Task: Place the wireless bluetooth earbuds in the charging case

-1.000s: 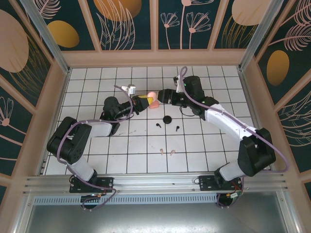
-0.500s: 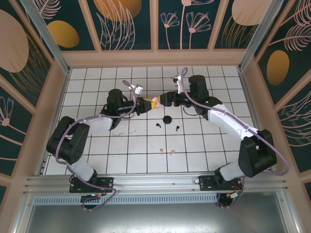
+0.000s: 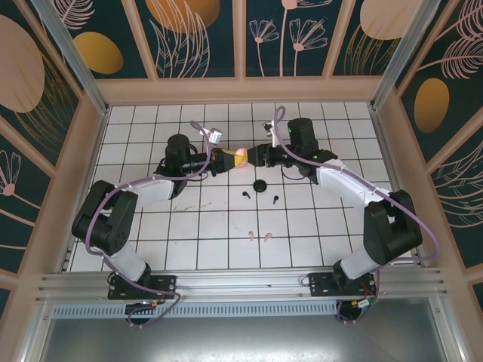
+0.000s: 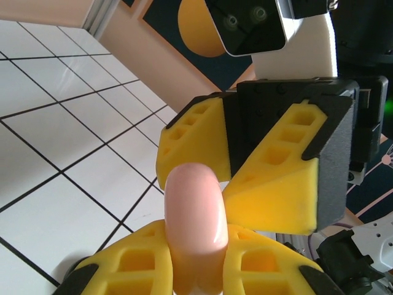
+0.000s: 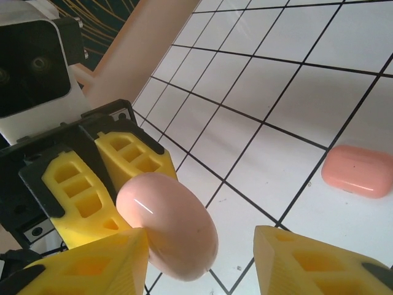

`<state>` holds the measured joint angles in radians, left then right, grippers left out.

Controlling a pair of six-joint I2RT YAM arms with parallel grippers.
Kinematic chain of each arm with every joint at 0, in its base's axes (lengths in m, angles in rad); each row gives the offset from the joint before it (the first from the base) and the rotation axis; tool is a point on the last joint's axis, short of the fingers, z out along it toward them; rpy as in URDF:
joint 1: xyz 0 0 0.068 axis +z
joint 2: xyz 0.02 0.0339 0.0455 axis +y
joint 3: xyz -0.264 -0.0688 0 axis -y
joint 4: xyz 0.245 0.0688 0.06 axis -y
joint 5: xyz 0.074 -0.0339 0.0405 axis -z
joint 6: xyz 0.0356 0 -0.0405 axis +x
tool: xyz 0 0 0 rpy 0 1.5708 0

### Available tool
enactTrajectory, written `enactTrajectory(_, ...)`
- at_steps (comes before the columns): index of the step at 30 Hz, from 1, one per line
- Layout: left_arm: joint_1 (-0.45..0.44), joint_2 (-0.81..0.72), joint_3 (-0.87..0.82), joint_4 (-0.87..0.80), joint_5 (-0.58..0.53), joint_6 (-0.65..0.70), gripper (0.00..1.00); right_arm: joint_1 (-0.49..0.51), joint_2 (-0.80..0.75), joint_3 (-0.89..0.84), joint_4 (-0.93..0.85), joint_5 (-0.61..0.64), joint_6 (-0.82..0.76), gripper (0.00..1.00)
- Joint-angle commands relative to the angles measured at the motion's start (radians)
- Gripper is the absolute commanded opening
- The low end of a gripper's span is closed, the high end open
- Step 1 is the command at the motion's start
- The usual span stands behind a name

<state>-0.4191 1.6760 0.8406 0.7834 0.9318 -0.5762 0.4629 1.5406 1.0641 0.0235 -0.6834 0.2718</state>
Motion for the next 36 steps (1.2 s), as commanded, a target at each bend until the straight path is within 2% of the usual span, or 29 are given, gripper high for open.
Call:
enactTrajectory(1,-0.006,-0.046,0.01,0.052,0.058,0.006,0.0,-0.045,0.04,-0.02,0.044,0.042,0.021,0.44)
enactTrajectory(9,-0.006,-0.067,-0.013,0.065,0.056,0.004,0.0,-0.085,-0.04,-0.087,0.074,-0.013,0.043,0.43)
enactTrajectory(14,-0.006,-0.074,-0.022,0.092,0.08,-0.004,0.0,-0.084,-0.119,-0.132,0.103,-0.131,0.036,0.44)
enactTrajectory(18,-0.006,-0.079,-0.023,0.1,0.096,-0.008,0.0,-0.084,-0.137,-0.132,0.117,-0.17,0.04,0.43)
enactTrajectory(36,-0.007,-0.076,-0.016,0.132,0.099,-0.035,0.0,-0.025,-0.058,-0.045,0.124,-0.154,0.056,0.37)
